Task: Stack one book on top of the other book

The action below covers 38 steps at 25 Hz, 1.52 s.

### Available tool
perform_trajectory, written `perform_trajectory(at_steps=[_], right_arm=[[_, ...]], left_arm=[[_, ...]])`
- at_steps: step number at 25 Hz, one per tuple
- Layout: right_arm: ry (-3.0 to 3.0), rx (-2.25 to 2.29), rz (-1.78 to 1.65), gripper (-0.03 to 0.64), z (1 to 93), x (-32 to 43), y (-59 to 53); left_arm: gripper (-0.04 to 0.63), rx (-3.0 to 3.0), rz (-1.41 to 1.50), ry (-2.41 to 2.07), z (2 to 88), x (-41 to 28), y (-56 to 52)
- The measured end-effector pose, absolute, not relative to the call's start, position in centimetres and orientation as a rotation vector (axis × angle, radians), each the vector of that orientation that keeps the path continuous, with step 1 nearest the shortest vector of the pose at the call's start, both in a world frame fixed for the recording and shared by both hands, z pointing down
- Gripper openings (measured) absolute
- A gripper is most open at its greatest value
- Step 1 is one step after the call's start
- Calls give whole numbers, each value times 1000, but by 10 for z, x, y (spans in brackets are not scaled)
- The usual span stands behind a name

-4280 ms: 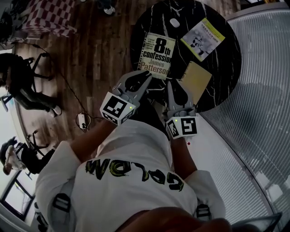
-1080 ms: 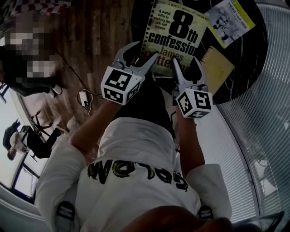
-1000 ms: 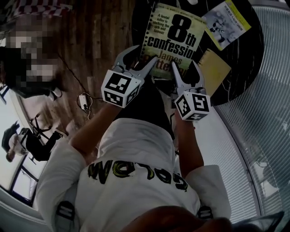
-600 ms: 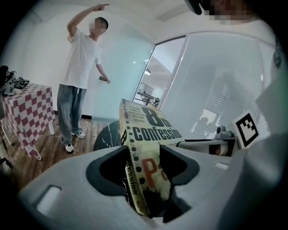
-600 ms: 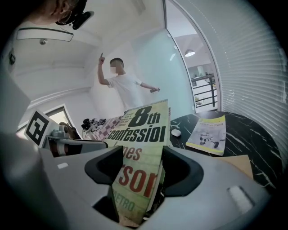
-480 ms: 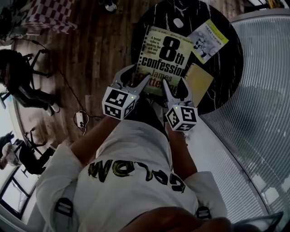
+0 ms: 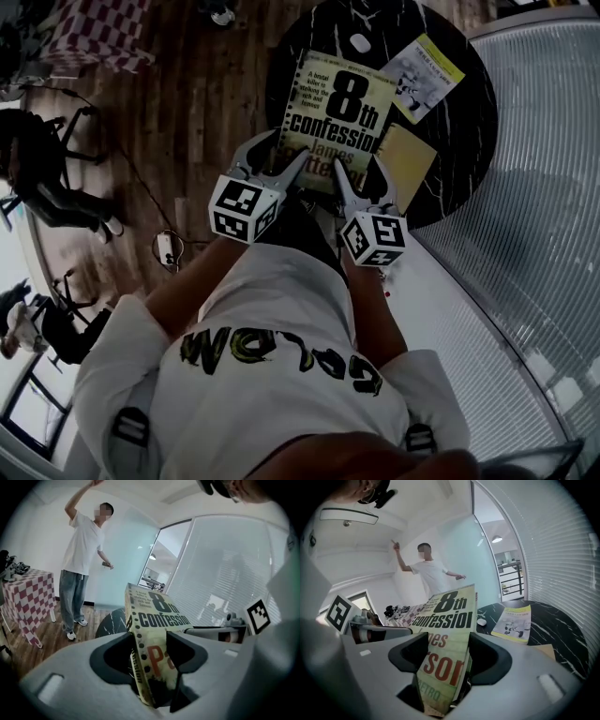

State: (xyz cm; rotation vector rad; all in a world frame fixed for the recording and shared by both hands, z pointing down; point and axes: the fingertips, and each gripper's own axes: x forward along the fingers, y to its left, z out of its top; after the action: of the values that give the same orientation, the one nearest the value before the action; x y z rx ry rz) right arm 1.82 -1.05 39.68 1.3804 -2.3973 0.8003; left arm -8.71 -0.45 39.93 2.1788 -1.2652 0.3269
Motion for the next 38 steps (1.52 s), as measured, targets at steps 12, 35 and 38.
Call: perform_trajectory(at_steps=[12, 35, 38], right_arm=[[-2256, 1608, 799, 279, 395, 100, 21], [-2122, 1719, 840, 278, 429, 203, 30], [-2095, 1718, 854, 279, 440, 217, 28]], left_arm=[[239, 2279, 338, -1038, 404, -4, 9], [239, 2257, 410, -882, 446, 99, 18], [239, 2244, 421, -857, 458, 113, 17]])
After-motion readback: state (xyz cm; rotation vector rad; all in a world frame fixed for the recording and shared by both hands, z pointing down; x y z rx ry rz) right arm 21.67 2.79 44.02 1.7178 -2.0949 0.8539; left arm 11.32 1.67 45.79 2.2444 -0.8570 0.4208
